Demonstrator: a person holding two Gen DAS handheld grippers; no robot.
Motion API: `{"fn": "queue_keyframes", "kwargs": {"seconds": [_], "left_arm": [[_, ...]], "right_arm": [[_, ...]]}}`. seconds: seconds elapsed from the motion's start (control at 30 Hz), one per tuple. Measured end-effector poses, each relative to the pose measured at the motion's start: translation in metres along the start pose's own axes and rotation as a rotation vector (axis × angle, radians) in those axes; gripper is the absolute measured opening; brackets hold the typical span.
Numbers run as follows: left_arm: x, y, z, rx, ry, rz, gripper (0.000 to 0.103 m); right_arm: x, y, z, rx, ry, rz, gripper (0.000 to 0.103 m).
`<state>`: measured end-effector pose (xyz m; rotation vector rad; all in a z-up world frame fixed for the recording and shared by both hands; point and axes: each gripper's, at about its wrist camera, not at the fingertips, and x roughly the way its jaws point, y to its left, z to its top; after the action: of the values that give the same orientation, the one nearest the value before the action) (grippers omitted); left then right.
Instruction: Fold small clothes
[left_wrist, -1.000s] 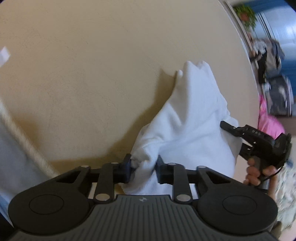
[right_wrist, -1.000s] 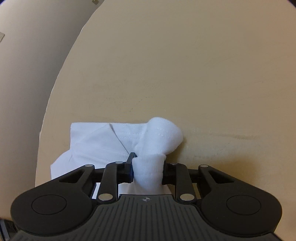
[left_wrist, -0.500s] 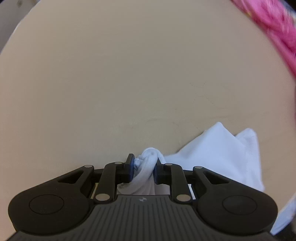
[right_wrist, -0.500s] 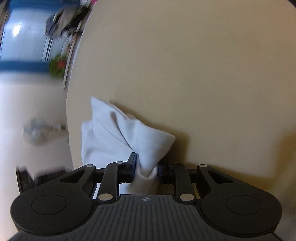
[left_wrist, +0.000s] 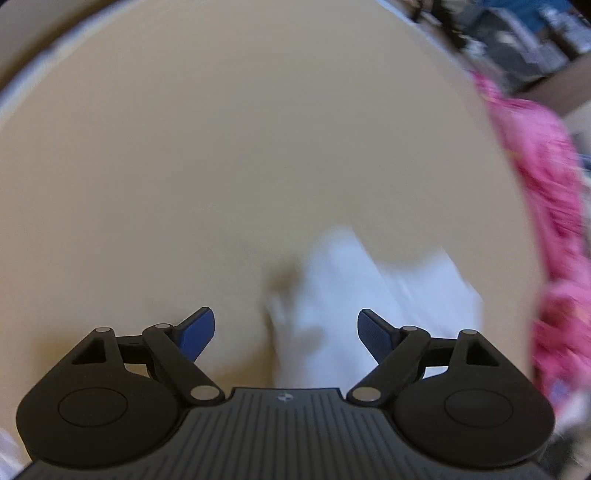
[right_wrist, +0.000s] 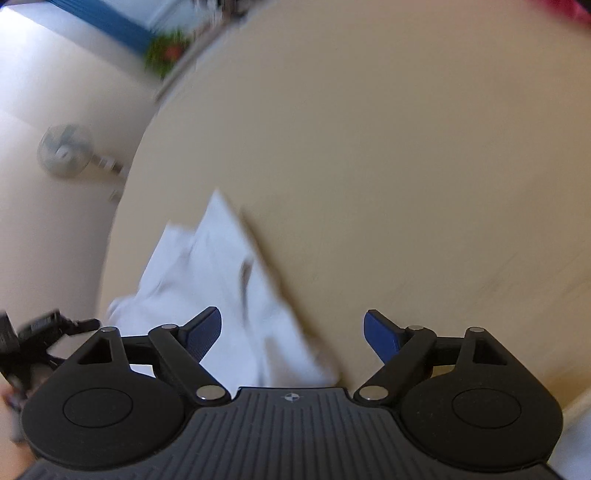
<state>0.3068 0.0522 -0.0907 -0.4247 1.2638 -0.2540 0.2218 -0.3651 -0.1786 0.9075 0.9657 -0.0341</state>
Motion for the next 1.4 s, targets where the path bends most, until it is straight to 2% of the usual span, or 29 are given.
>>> {"fn": "queue_keyframes", "kwargs": {"seconds": [0.07,0.1,0.2,0.27,0.3,0.37,0.4,0.43,0.47,0.5,0.53,0.6,0.7,0.77,0.83,0.9,0.97,1.0,1.07,1.13,1.17,1.23,1.27,1.33,1.4], "left_arm": [[-0.001,0.003,-0.040,-0.009,0.063,-0.072,0.090],[0.001,0.004,-0.061,-0.019,0.090,-0.077,0.092],[0.017,0.011,-0.117,-0.094,0.187,-0.105,0.094],[0.035,0.017,-0.132,-0.167,0.239,-0.164,0.094],[0.043,0.020,-0.139,-0.211,0.241,-0.192,0.094],[0.052,0.026,-0.136,-0.293,0.188,-0.240,0.095],[0.052,0.032,-0.139,-0.333,0.155,-0.245,0.093],[0.052,0.037,-0.133,-0.381,0.125,-0.250,0.081],[0.053,0.039,-0.125,-0.386,0.117,-0.257,0.068],[0.049,0.037,-0.117,-0.366,0.119,-0.236,0.044],[0.043,0.031,-0.112,-0.329,0.113,-0.195,0.033],[0.025,0.020,-0.106,-0.226,0.089,-0.146,0.027],[-0.009,0.017,-0.098,-0.071,0.018,-0.036,0.025],[-0.016,0.022,-0.098,-0.031,0.016,0.032,0.025],[-0.015,0.038,-0.101,-0.020,0.034,0.108,0.026],[-0.022,0.058,-0.111,-0.023,0.042,0.130,0.026],[-0.032,0.070,-0.114,-0.026,0.028,0.097,0.037],[-0.037,0.064,-0.114,-0.027,0.009,0.086,0.047],[-0.047,0.055,-0.113,-0.007,-0.044,0.086,0.058],[-0.052,0.035,-0.100,0.034,-0.107,0.082,0.074],[-0.053,0.025,-0.090,0.060,-0.135,0.078,0.078],[-0.050,0.002,-0.069,0.104,-0.168,0.082,0.083],[-0.035,-0.015,-0.055,0.120,-0.175,0.090,0.083],[-0.009,-0.036,-0.029,0.133,-0.168,0.117,0.085],[0.016,-0.041,-0.009,0.108,-0.141,0.177,0.085]], "right_arm": [[0.014,-0.003,-0.001,0.046,0.076,0.036,0.088],[0.019,-0.001,-0.002,0.050,0.082,0.053,0.092],[0.024,0.005,-0.005,0.026,0.089,0.069,0.093],[0.029,0.008,-0.006,0.030,0.117,0.080,0.093],[0.026,0.009,-0.003,0.036,0.120,0.083,0.093],[0.032,0.011,-0.003,0.049,0.131,0.092,0.092],[0.036,0.013,-0.002,0.059,0.140,0.093,0.081],[0.040,0.013,-0.004,0.070,0.160,0.091,0.071],[0.044,0.014,-0.001,0.078,0.193,0.076,0.029],[0.044,0.012,-0.005,0.091,0.224,0.070,0.025],[0.036,0.011,-0.012,0.090,0.211,0.060,0.024],[0.024,0.024,-0.026,0.027,0.146,0.032,0.022],[0.005,0.037,-0.050,0.045,0.112,0.063,0.021],[-0.005,0.035,-0.069,0.066,0.103,0.068,0.021],[-0.007,0.027,-0.084,0.079,0.094,0.038,0.021],[-0.009,0.006,-0.085,0.115,0.056,0.011,0.025],[-0.008,-0.006,-0.079,0.164,0.073,0.032,0.030],[-0.012,-0.008,-0.073,0.161,0.068,0.027,0.038],[-0.025,0.003,-0.062,0.068,-0.009,-0.058,0.048],[-0.038,0.025,-0.049,-0.122,-0.135,-0.144,0.051],[-0.039,0.037,-0.043,-0.213,-0.170,-0.160,0.051],[-0.031,0.068,-0.029,-0.376,-0.195,-0.123,0.048],[-0.023,0.083,-0.022,-0.424,-0.196,-0.099,0.047],[0.002,0.113,-0.010,-0.488,-0.173,-0.039,0.043],[0.033,0.133,-0.001,-0.505,-0.139,-0.002,0.042]]}}
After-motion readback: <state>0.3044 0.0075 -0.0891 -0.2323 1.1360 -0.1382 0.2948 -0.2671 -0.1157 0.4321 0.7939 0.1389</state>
